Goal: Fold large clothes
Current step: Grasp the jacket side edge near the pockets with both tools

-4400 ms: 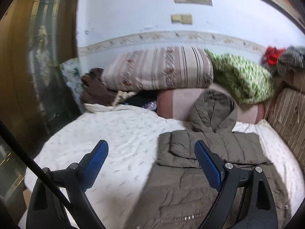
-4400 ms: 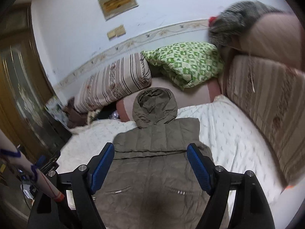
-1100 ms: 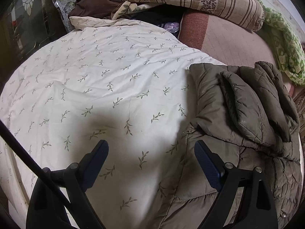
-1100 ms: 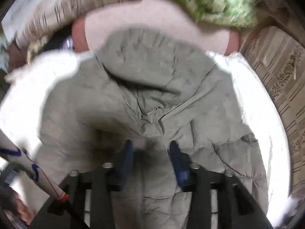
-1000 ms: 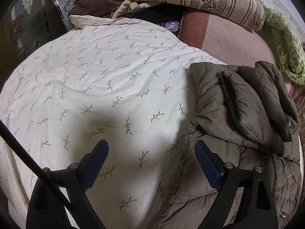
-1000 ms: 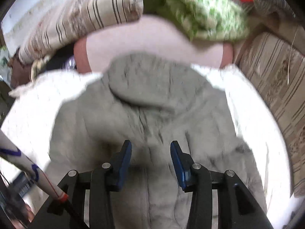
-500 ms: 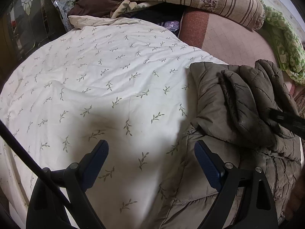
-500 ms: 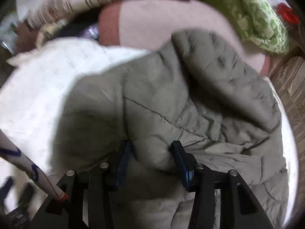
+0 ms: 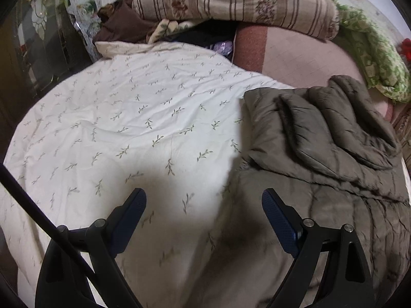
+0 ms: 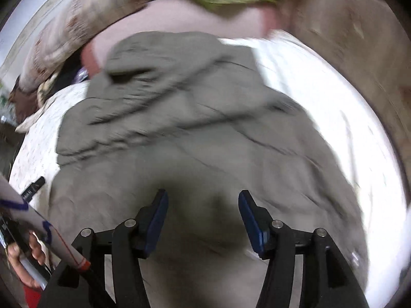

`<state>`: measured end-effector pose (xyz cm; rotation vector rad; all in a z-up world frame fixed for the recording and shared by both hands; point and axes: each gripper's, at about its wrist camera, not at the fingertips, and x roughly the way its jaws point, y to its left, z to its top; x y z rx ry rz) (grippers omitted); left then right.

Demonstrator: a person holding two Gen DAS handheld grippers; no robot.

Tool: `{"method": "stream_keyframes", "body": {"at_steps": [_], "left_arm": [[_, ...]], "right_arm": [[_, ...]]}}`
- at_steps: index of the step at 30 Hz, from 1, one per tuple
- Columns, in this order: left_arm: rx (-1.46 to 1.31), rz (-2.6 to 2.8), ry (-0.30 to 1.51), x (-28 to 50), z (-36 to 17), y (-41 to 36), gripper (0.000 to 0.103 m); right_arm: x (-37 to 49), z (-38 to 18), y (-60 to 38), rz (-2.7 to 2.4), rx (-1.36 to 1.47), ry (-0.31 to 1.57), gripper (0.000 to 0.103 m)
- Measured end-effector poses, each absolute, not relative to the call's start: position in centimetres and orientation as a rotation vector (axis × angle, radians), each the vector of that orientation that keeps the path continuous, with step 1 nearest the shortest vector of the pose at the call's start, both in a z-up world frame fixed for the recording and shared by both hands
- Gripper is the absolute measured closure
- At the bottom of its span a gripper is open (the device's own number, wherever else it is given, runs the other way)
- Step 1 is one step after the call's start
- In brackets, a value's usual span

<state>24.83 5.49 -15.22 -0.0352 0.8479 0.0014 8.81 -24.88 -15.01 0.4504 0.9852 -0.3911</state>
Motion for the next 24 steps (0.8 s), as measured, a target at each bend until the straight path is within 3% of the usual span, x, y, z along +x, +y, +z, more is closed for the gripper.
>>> {"method": "stream_keyframes", "body": {"at_steps": [12,24], "left_arm": [[-0.017,-0.088,0.902,14.8,-13.1,8.5,0.012],[-0.191,-0.254,1.167,17.3,-18.2,11.4,0.012]], "right_arm": [[-4.1,-14.3,-33.5,-0.520,0.513,0.871,0.028],[-5.0,-20.5,-38.6,-0.412,0.713,0.891,0.028]]}}
